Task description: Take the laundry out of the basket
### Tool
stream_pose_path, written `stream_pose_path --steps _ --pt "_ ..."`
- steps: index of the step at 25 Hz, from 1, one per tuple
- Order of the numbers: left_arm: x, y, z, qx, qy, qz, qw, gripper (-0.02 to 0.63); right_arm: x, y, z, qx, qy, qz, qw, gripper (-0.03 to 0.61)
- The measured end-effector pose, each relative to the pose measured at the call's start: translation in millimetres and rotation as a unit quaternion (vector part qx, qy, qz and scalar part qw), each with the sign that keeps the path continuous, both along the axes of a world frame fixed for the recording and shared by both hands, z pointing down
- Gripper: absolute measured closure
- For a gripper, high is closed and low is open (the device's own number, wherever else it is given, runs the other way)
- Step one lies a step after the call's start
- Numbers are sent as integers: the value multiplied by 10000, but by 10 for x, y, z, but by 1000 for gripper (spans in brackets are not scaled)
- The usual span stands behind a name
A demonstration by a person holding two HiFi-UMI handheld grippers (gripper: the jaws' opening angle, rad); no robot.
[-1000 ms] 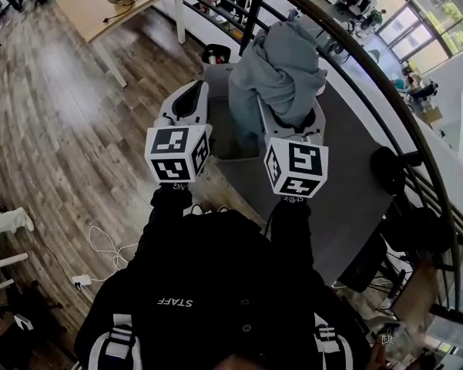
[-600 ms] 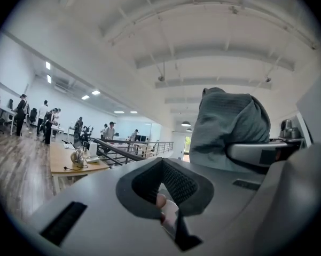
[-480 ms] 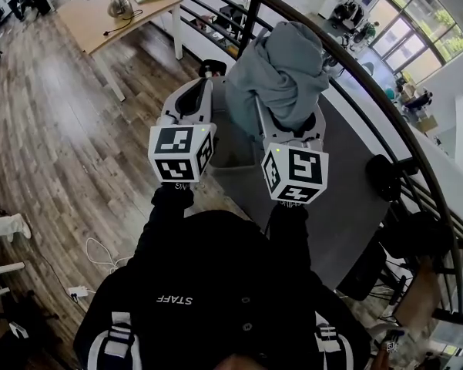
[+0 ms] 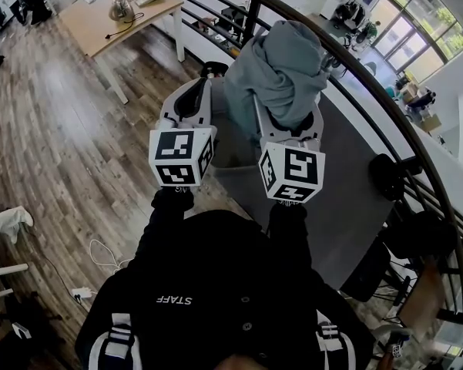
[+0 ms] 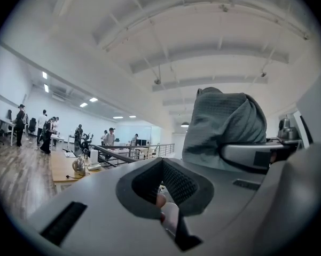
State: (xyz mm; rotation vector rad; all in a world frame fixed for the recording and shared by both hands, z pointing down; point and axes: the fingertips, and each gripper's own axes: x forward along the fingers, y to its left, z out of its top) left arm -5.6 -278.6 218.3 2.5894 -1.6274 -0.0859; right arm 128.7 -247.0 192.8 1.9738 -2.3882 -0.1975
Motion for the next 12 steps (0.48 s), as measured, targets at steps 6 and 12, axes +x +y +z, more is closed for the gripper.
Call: stream_pose_path --steps 6,12 --pt "-12 47 8 -1 -14 -8 10000 612 -17 36 -2 17 -15 -18 10000 236" --pt "-62 90 46 -47 -32 -50 10000 612 -57 65 53 -33 79 -1 10000 236"
